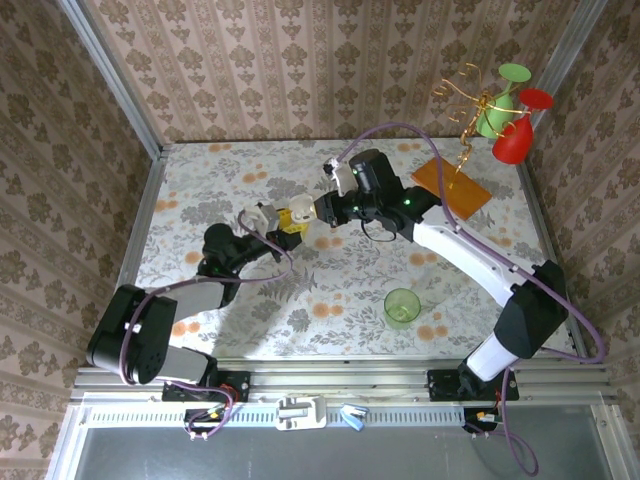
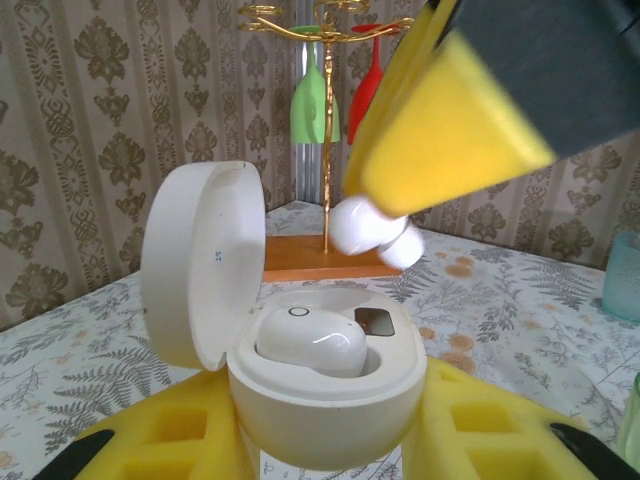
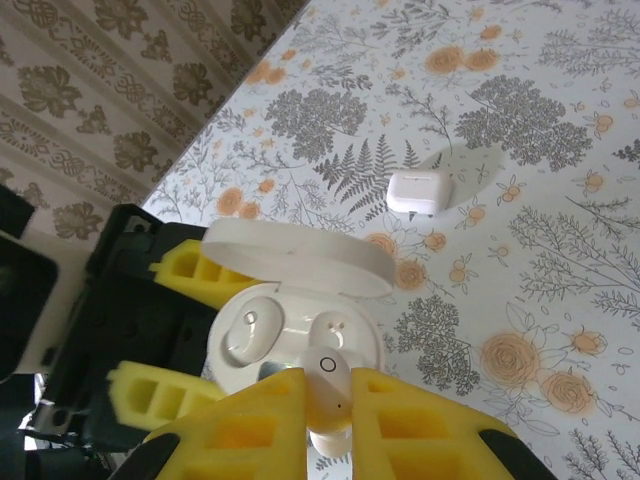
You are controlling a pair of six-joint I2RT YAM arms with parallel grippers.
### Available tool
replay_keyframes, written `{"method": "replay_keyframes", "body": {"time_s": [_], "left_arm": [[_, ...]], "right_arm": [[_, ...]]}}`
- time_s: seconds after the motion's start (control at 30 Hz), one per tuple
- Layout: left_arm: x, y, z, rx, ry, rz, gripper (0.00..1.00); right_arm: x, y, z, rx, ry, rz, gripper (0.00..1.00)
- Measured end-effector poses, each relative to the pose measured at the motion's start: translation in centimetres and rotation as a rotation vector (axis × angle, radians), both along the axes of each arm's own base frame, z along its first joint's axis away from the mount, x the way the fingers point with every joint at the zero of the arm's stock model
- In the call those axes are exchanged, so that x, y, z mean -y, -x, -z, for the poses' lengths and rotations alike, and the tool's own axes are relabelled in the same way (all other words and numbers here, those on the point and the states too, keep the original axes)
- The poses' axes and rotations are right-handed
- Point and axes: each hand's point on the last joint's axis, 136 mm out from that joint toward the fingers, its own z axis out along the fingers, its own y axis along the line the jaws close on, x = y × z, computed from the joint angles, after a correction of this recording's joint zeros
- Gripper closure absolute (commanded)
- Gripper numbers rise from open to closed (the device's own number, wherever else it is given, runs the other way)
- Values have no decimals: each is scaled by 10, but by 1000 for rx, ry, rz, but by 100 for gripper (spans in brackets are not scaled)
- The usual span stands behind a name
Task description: Insert the wireless bluetooth earbuds into the charging case
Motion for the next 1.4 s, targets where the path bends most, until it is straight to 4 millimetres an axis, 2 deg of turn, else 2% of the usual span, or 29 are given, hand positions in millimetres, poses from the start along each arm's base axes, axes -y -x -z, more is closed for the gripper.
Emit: {"method": "replay_keyframes", "body": {"time_s": [0.87,1.17,1.4], "left_arm": [[3,4,-3,-52,32,37,79],[2,3,-6,-40,37,31,79],[2,4,-9,-18,43,34,79]], "right_arm": [[-10,-4,11,-22,-13,-32,85],[-9,-3,6,-13,-20,-29,64],[-1,3,-17,32,-51,-16,50]]}}
